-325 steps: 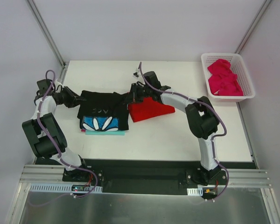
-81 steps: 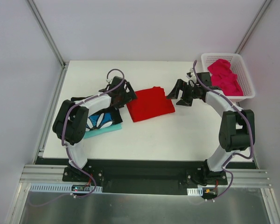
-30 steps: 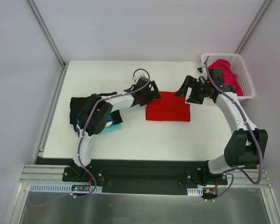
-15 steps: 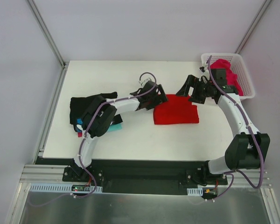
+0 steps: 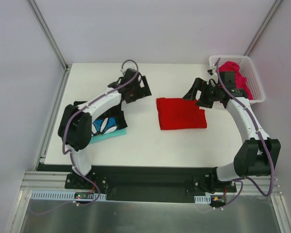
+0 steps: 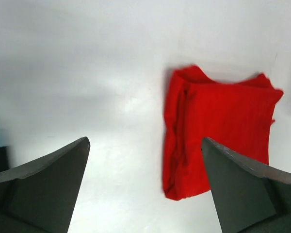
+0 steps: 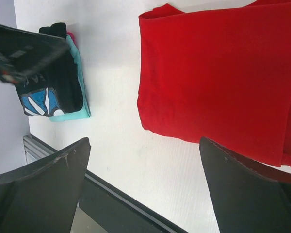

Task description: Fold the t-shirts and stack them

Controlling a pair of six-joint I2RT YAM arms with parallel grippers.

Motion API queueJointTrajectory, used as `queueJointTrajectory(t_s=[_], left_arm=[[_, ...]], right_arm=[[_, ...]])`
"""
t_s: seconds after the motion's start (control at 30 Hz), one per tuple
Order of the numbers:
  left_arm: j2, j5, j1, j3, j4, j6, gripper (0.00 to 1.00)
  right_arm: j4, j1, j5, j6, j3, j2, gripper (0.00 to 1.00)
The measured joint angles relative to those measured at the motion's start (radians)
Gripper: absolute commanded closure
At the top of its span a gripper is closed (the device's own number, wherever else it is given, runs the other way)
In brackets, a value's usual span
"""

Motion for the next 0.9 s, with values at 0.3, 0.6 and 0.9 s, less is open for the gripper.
queueJointTrajectory(t_s=[0.3, 0.6, 0.9], left_arm=[[-0.358, -0.152, 0.316, -0.066, -0.210, 0.163, 0.01], [-0.519, -0.230, 0.551, -0.308, -0.348, 0.166, 0.01], [-0.533, -0.218, 0.698, -0.347, -0.384, 0.163, 0.01]], right_arm=[[0.004, 0.000, -0.020, 0.007, 0.000, 0.000, 0.02], [0.017, 0.000, -0.043, 0.011, -0.010, 0.000, 0.02], [0.043, 0.000, -0.066, 0.027, -0.068, 0.000, 0.01]])
